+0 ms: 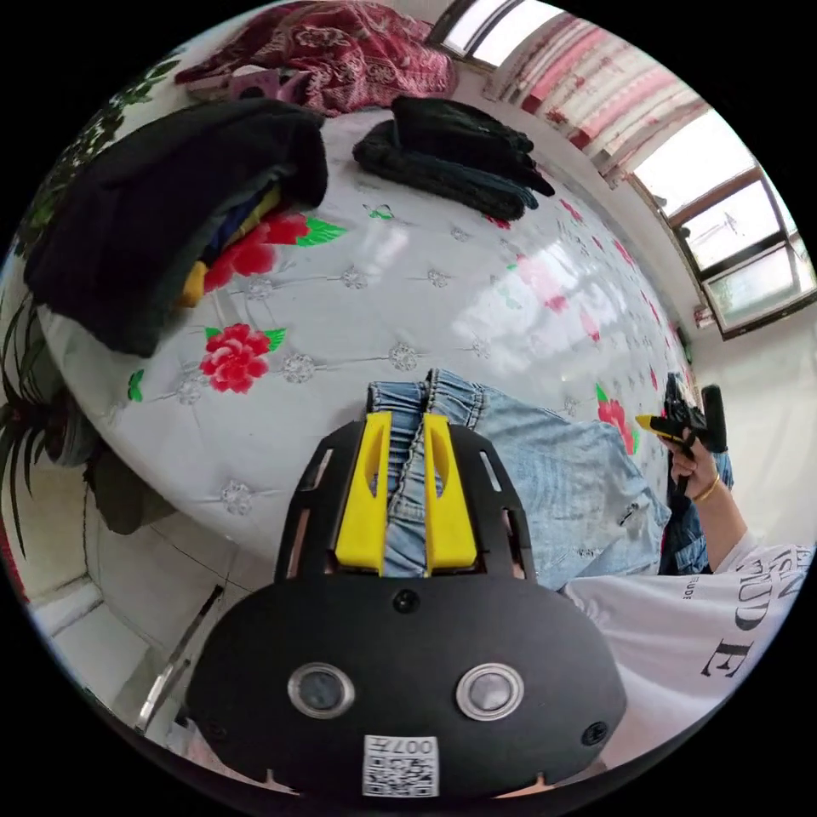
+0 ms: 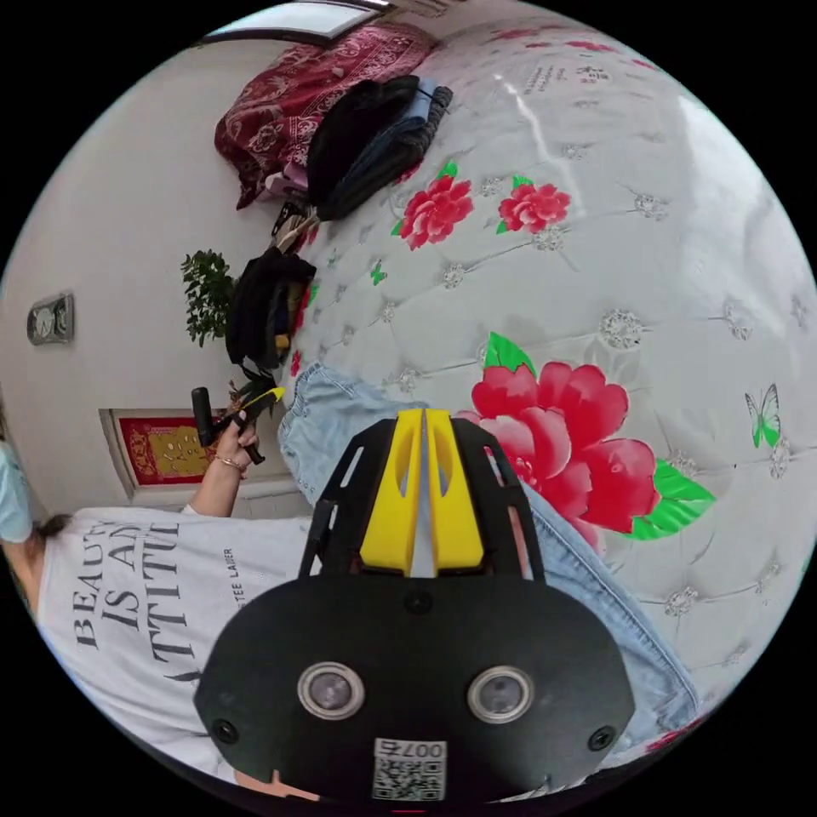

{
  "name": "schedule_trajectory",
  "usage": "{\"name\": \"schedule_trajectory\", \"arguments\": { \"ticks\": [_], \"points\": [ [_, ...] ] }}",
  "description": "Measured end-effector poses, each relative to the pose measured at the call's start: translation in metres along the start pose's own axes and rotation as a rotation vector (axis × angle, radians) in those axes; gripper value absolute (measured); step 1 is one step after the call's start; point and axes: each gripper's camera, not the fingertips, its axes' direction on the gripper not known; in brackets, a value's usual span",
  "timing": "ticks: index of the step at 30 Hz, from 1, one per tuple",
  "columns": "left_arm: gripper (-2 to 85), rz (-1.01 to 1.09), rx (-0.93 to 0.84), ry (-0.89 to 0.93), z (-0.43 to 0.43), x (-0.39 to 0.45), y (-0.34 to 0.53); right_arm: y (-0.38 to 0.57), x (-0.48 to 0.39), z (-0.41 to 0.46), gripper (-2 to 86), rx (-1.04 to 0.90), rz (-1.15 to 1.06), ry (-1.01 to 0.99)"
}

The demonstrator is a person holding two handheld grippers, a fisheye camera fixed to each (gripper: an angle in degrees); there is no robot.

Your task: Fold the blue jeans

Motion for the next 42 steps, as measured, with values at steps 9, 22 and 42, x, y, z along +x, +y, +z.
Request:
{"name": "schedule_trajectory", "arguments": {
  "ticks": [9, 22, 42],
  "points": [
    [16.2, -0.352, 0.058, 0.274, -0.072, -0.133, 0.132, 0.144, -0.049, -0.001, -0.3, 0.063, 0.017, -0.013],
    [8.1, -0.642, 0.188, 0.739, -0.020, -0.183, 0.168, 0.207, -0.129, -0.058, -0.3, 0.149, -0.048, 0.055],
    [9.2, 0.882, -0.217, 0.672, -0.003, 0.491, 0.247, 0.490, -0.025, -0.281, 2.3, 0.747, 0.485, 0.151]
  ]
}}
